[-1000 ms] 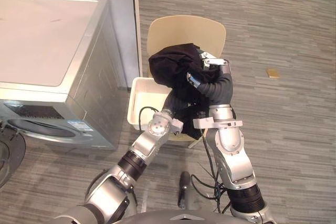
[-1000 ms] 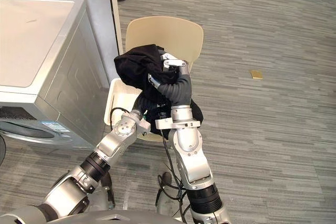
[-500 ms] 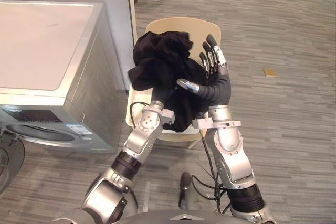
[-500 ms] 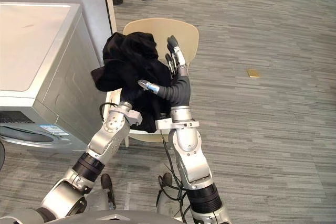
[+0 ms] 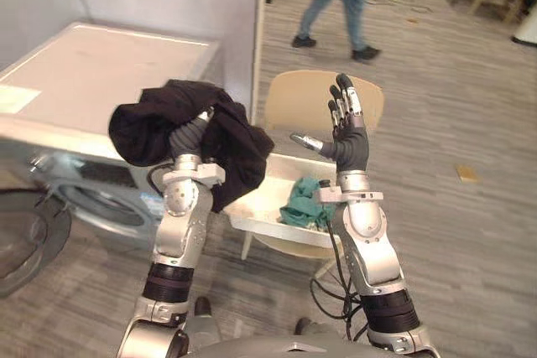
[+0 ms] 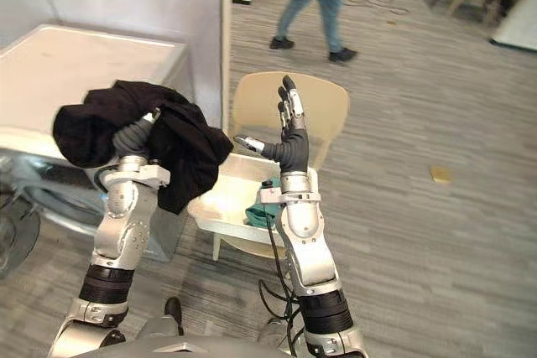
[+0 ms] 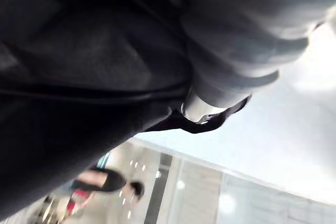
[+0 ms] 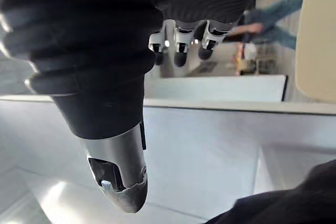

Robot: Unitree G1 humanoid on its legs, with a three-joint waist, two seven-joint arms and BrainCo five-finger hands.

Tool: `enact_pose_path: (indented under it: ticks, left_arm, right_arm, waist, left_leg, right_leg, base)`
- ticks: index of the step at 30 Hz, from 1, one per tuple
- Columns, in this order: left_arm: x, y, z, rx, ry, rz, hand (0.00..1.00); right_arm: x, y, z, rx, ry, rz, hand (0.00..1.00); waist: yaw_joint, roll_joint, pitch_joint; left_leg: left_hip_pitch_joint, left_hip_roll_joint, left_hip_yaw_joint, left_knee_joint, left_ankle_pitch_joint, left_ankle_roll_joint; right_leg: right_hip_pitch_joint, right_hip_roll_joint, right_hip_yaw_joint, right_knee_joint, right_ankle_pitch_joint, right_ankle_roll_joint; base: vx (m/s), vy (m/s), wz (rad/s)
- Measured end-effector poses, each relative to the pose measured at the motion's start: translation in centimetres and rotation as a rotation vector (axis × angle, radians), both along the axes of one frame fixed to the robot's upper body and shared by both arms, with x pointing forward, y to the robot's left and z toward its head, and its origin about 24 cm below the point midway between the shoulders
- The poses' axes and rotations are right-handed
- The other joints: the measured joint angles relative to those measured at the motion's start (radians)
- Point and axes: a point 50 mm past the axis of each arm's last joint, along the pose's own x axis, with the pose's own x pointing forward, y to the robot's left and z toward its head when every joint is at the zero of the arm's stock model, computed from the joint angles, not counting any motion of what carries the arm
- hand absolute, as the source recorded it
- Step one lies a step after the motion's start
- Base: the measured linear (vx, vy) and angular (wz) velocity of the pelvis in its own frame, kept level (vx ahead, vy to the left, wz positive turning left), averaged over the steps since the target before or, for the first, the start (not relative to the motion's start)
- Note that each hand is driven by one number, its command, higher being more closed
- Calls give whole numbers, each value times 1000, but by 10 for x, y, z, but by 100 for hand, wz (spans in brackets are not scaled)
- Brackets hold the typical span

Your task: Pick up the laundry basket with both hands and put the clothes into the washing machine.

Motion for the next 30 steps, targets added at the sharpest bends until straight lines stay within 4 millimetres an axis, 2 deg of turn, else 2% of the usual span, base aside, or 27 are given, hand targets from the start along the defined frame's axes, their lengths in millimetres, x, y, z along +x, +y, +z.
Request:
enact_pose_path:
  ticks: [1,2,3,4,6,7,8,9,10,12,13,14,15,16,17,18,19,20,21,22,23,24,25,27,28,29,30]
  left_arm:
    - [0,4,2,12,-12,9,100]
    - [-1,5,2,14,-15,13,100]
    - [-1,7,1,14,-15,22,100]
    - [-1,8,1,11,-18,21,100]
    - [-4,7,-2,-8,-19,9,100]
    - [-8,6,-9,-18,2,-11,100]
    - [-10,3,-15,-26,23,-32,100]
    - [-13,-1,-20,-34,41,-59,100]
    - [-14,-9,-21,-41,41,-105,100]
    - [-15,-15,-21,-32,36,-144,100]
    - [-15,-18,-22,-41,37,-164,100]
    - [-16,-21,-22,-41,37,-175,100]
    - [-18,-28,-23,-32,38,-215,100]
    - [-18,-30,-23,-31,38,-223,100]
    - [-19,-38,-24,-35,42,-254,100]
    - [-21,-46,-26,-32,46,-302,100]
    - [-21,-48,-27,-32,50,-310,100]
    - [-21,-54,-34,-27,76,-329,100]
    - [-21,-57,-38,-25,97,-343,100]
    - [-21,-60,-41,-22,109,-354,100]
    - [-21,-67,-45,-16,126,-381,100]
    - [-22,-70,-47,-15,135,-398,100]
    - [-22,-78,-49,-5,148,-429,100]
    - [-24,-86,-49,7,144,-469,100]
    - [-25,-92,-47,11,140,-493,100]
    - [-28,-98,-46,8,137,-516,100]
    - [-29,-101,-46,6,137,-528,100]
  right_arm:
    - [1,-6,1,1,-5,-26,0]
    - [2,-10,3,-2,-13,-42,0]
    - [5,-16,7,-3,-23,-69,0]
    - [9,-28,14,-18,-48,-120,0]
    - [11,-39,20,-29,-71,-160,0]
    - [10,-47,22,-30,-79,-192,0]
    - [9,-52,22,-30,-79,-213,0]
    - [8,-57,21,-25,-77,-242,0]
    - [5,-65,20,-19,-74,-280,0]
    - [4,-67,19,14,-73,-298,0]
    - [4,-68,19,18,-73,-300,0]
    - [4,-68,19,15,-74,-298,0]
    - [2,-69,15,12,-57,-305,0]
    - [1,-70,13,12,-52,-308,0]
    - [-5,-77,4,6,-17,-335,0]
    - [-12,-84,-8,21,31,-369,0]
    - [-14,-85,-10,24,38,-374,0]
    - [-22,-89,-15,34,53,-399,0]
    - [-28,-93,-14,32,47,-418,0]
    - [-33,-96,-13,33,37,-435,0]
    - [-44,-101,-9,25,15,-470,0]
    - [-48,-102,-7,10,5,-490,0]
    - [-58,-103,-2,-37,-15,-540,0]
    - [-65,-100,2,-58,-35,-570,0]
    - [-70,-96,6,-100,-58,-595,0]
    - [-76,-89,13,-130,-88,-594,0]
    - [-80,-85,16,-136,-107,-591,0]
  waist:
    - [5,1,0]
    - [4,1,1]
    - [6,1,1]
    - [-1,1,-2]
    - [-2,15,-10]
    - [1,27,-17]
    - [-4,33,-21]
    - [-13,43,-27]
    - [-32,69,-37]
    - [-40,40,-32]
    - [-41,29,-36]
    - [-41,28,-35]
    - [-44,23,-31]
    - [-46,22,-30]
    - [-66,25,-25]
    - [-103,26,-20]
    - [-110,22,-17]
    - [-142,5,-8]
    - [-159,1,-5]
    - [-172,-2,-3]
    - [-187,-3,3]
    - [-195,-2,6]
    - [-204,1,12]
    - [-211,-9,22]
    - [-214,-11,23]
    - [-212,-14,21]
    - [-215,-23,20]
  left_leg:
    - [-17,43,117,9,-25,51]
    - [-21,74,198,24,-42,83]
    - [-23,128,345,53,-73,130]
    - [-22,213,572,120,-131,175]
    - [-33,314,735,256,-173,187]
    - [-36,354,765,389,-179,185]
    - [-35,356,751,474,-195,168]
    - [-26,344,730,514,-205,157]
    - [-27,296,704,477,-267,108]
    - [-53,213,663,443,-279,123]
    - [-74,160,648,433,-294,143]
    - [-82,136,639,436,-318,146]
    - [-75,57,633,441,-384,166]
    - [-72,44,630,440,-389,171]
    - [-65,-15,587,431,-408,201]
    - [-49,-71,518,398,-416,207]
    - [-42,-86,504,384,-416,206]
    - [10,-155,465,289,-404,203]
    - [40,-200,432,226,-379,197]
    - [60,-229,407,186,-358,195]
    - [103,-281,363,119,-339,192]
    - [122,-296,358,90,-332,189]
    - [167,-334,328,51,-311,210]
    - [225,-371,302,21,-309,213]
    - [262,-393,297,7,-312,209]
    - [279,-412,315,34,-326,187]
    - [278,-420,336,87,-341,166]
  right_leg:
    - [12,6,-52,-10,0,-1]
    - [21,8,-78,-14,2,0]
    - [36,10,-115,-23,6,-2]
    - [67,6,-190,-45,10,-7]
    - [72,-8,-259,-44,4,-15]
    - [75,-24,-287,-35,-2,-20]
    - [78,-40,-304,-24,-1,-13]
    - [87,-53,-329,-10,5,6]
    - [96,-72,-373,13,10,26]
    - [104,-136,-423,29,23,50]
    - [105,-179,-451,45,21,50]
    - [105,-204,-463,64,15,47]
    - [103,-314,-466,181,-17,-39]
    - [98,-330,-448,212,-11,-81]
    - [26,-400,-299,379,41,-240]
    - [-91,-357,13,572,-24,-199]
    - [-113,-333,68,601,-53,-181]
    - [-194,-208,240,688,-157,-129]
    - [-232,-136,295,704,-205,-120]
    - [-257,-94,314,706,-231,-117]
    - [-313,-23,334,701,-271,-114]
    - [-342,11,341,687,-282,-112]
    - [-398,66,326,621,-288,-110]
    - [-428,79,257,561,-275,-125]
    - [-431,81,167,508,-247,-161]
    - [-403,106,99,429,-204,-240]
    - [-371,118,66,378,-173,-288]
  base:
    - [-81,-84,114]
    - [-33,-102,110]
    - [32,-54,136]
    - [38,-23,135]
    - [25,87,105]
    - [33,159,76]
    - [71,204,76]
    - [95,253,101]
    - [108,291,124]
    - [76,286,110]
    - [51,277,77]
    - [105,492,107]
    - [114,447,79]
    - [166,584,112]
    - [165,487,131]
    - [167,462,136]
    - [253,453,146]
    - [243,326,113]
    - [258,304,124]
    - [210,170,110]
    - [212,151,95]
    - [364,191,118]
    - [345,150,88]
    - [400,153,82]
    - [493,201,81]
    - [501,203,75]
    - [457,199,104]
